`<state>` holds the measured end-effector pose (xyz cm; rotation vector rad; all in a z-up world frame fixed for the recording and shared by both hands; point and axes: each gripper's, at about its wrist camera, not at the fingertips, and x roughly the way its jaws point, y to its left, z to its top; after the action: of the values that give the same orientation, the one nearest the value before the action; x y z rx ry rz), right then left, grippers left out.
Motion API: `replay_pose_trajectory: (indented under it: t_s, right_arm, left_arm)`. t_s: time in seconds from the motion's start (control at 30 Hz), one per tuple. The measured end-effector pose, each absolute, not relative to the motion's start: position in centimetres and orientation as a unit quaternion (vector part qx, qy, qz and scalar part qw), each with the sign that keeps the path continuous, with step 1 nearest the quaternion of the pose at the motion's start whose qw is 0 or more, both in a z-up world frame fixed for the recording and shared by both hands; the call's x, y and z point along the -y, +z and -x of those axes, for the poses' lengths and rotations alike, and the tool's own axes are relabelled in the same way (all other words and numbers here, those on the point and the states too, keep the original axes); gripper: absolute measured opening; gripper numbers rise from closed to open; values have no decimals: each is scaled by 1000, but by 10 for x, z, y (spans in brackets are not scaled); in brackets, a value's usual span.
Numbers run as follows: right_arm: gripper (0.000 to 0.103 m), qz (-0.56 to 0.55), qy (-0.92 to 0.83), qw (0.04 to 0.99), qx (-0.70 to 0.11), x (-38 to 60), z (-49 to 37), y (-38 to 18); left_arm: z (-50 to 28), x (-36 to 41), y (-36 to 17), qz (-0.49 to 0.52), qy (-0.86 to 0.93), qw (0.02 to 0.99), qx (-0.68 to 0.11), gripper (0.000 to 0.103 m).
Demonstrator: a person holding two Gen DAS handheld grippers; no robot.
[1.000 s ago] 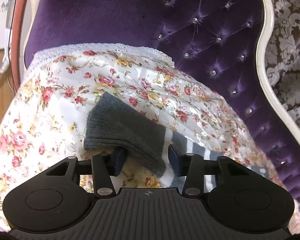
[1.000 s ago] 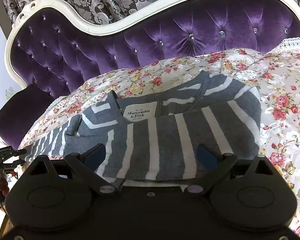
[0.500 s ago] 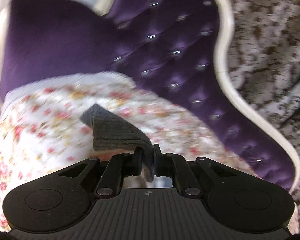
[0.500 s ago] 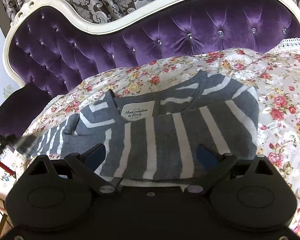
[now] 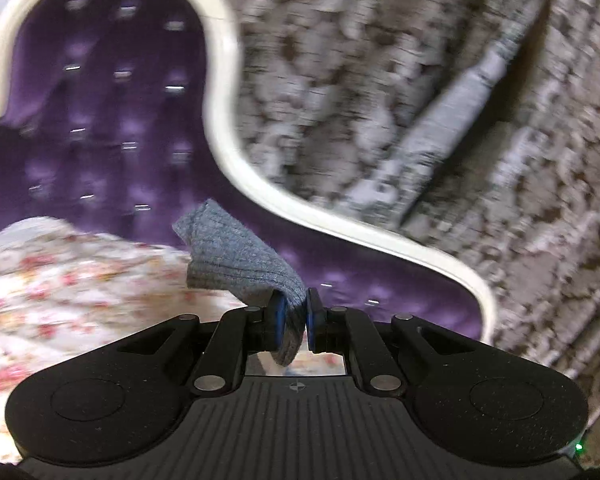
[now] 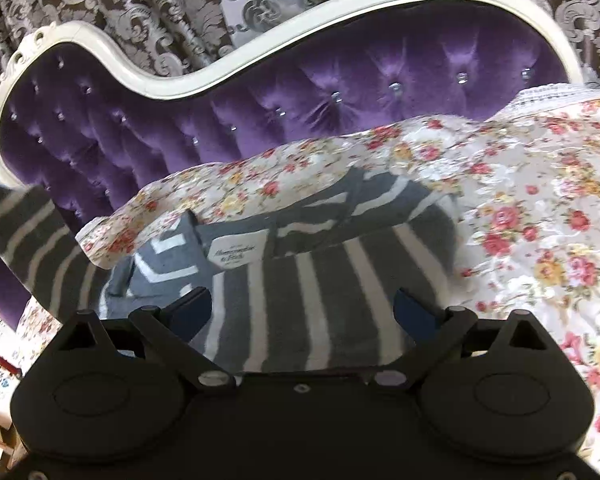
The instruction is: Fold small clothes
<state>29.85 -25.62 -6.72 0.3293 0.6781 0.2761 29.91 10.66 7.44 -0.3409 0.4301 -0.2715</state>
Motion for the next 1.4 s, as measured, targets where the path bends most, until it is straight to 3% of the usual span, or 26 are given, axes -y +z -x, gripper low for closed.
replay_pose_trajectory:
  t_s: [0.23, 0.63, 0.67, 0.73, 1.03, 1.4]
  right_arm:
    - [98, -177, 116, 921, -328, 274, -300, -65]
    - [98, -190, 88, 918, -336, 291, -305, -68]
    - [98, -190, 87, 918, -337, 292, -305, -68]
    - [98, -189, 84, 918, -339, 292, -305, -68]
    - [98, -189, 79, 918, -339, 294, -306, -69]
    - [98, -168, 90, 924, -333, 279, -309, -69]
  left_arm:
    - [-316, -32, 62, 159, -189, 941, -230, 10]
    - [-328, 50, -3, 138, -227, 918, -293, 12]
    - [-328, 53, -7, 138, -230, 916, -298, 16]
    - [-328, 57, -14, 140, -236, 912, -305, 36]
    - [-317, 47, -3, 105, -232, 924, -284, 59]
    - [-319, -35, -45, 83, -90, 934, -336, 61]
